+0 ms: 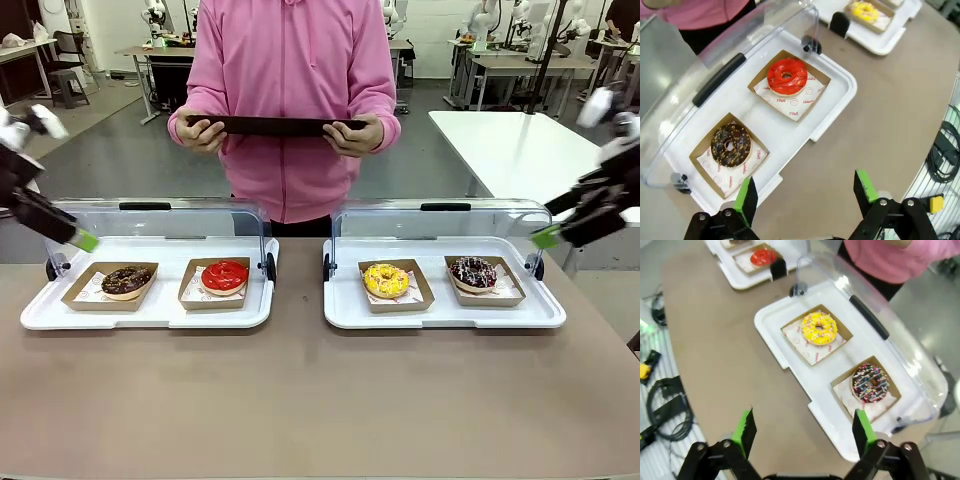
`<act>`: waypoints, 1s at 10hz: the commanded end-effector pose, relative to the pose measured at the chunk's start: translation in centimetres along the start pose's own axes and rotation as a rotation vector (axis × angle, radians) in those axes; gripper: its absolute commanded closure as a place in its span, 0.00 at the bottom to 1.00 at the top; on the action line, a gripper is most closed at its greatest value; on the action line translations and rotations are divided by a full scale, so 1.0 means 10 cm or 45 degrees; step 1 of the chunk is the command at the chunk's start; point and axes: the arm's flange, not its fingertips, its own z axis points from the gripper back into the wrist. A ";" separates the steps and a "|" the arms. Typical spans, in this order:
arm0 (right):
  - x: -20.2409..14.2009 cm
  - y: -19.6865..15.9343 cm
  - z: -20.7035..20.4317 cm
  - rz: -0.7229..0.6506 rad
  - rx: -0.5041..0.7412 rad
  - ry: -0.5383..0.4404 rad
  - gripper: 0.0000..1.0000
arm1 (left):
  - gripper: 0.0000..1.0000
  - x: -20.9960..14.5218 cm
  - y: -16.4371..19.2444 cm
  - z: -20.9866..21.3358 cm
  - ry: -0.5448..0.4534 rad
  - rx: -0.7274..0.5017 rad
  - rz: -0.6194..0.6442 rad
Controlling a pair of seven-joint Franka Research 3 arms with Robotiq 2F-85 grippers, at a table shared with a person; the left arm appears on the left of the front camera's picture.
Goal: Provide the desired donut to the person.
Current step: Pick up and lift the Paper togo box containing the Donut pointed at by the person.
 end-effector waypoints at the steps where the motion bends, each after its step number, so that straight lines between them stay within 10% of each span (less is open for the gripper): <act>1: -0.35 0.19 0.09 -0.013 0.024 -0.095 0.00 | 0.00 -0.82 -0.38 0.06 -0.088 -0.008 -0.055; 10: -0.48 0.23 0.18 -0.025 -0.008 -0.235 0.00 | 0.00 -1.16 -0.24 0.25 -0.256 -0.004 -0.125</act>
